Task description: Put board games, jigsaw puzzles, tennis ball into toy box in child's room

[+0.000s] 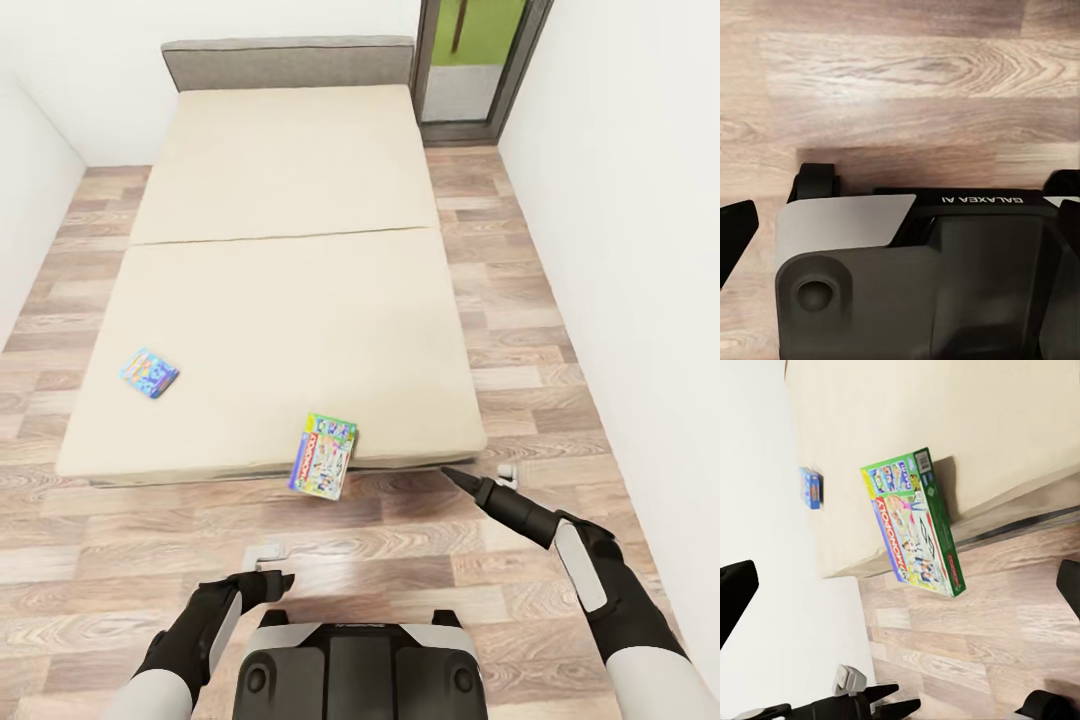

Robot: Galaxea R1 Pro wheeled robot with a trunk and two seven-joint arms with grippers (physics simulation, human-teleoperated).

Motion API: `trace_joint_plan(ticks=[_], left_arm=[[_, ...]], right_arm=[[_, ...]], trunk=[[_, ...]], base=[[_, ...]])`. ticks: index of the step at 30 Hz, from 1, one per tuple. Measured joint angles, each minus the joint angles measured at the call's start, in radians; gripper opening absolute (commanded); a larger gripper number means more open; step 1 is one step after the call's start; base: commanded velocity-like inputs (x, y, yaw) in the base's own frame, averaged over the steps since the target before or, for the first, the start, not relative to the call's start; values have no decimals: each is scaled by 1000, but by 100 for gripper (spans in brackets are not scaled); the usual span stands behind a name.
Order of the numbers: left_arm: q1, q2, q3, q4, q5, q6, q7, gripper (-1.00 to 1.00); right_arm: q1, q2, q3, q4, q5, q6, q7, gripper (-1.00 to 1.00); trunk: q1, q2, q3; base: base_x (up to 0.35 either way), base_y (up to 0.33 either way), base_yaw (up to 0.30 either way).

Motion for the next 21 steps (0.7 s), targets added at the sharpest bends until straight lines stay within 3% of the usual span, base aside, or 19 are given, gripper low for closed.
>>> trace_joint_plan(ticks=[13,21], left_arm=[[1,0,0,0,0,0,0,100],[0,0,0,0,0,0,0,100]], right_arm=[[0,17,0,0,7,0,-31,100],[0,17,-1,-1,1,0,-35,100]], trunk=[[0,0,0],[0,0,0]], base=[[1,-2,289],[150,-18,178]])
